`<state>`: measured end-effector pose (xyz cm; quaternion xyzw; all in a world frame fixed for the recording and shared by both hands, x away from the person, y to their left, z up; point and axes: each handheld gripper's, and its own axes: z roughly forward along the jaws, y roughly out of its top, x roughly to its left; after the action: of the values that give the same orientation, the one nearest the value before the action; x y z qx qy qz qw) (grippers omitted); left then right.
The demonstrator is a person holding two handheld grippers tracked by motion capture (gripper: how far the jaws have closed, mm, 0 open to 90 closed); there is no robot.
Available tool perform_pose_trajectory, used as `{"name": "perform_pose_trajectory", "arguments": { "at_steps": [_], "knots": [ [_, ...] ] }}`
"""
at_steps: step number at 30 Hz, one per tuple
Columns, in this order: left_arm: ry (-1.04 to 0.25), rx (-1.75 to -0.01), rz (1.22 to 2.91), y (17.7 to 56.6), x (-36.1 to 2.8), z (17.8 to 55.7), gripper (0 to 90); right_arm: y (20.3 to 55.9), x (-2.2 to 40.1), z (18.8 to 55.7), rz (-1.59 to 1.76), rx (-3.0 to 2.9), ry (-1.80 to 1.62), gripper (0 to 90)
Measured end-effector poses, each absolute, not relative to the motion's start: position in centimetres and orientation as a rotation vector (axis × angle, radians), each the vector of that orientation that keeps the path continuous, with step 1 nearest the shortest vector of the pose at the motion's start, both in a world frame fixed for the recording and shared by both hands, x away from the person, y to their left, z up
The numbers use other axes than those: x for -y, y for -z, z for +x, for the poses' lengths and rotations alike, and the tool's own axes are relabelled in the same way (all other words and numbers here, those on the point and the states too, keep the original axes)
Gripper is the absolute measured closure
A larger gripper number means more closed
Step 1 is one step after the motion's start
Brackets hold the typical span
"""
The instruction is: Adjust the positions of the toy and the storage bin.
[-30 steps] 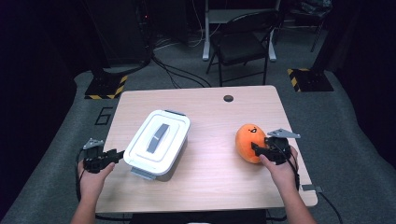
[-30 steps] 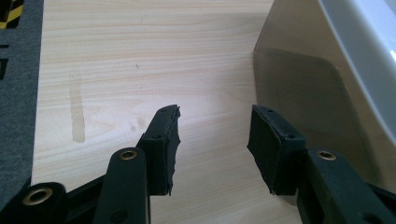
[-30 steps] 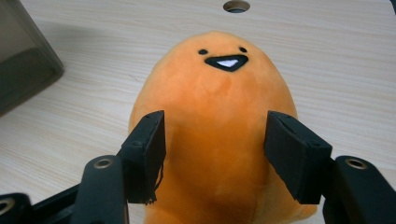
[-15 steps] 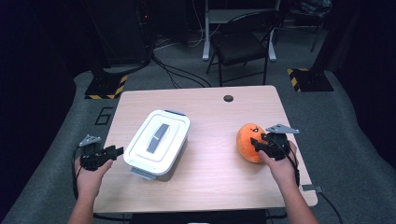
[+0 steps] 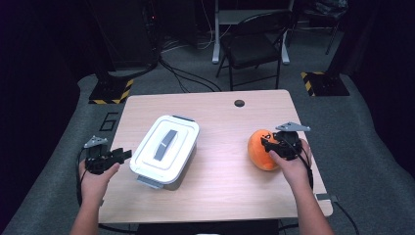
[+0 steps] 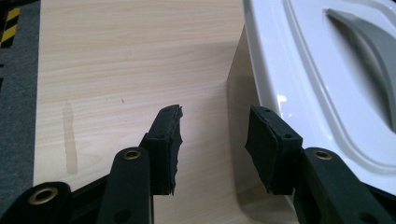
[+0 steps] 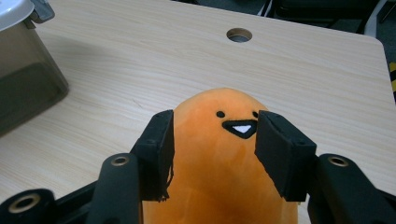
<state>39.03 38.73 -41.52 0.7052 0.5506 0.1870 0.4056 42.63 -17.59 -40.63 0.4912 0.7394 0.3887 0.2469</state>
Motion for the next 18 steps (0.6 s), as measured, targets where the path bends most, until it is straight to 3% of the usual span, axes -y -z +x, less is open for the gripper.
{"name": "perform_pose_trajectory", "arguments": {
  "at_steps": [12,18],
  "knots": [
    [-0.45,-1.375,1.78,40.0,-38.0,39.9,54.0,39.8,17.3,43.5,1.37,-2.028,-1.089,56.8],
    [-0.44,-1.355,1.803,39.0,-36.9,40.3,54.7,40.1,16.7,43.1,1.355,-2.031,-1.065,56.6]
  ]
}}
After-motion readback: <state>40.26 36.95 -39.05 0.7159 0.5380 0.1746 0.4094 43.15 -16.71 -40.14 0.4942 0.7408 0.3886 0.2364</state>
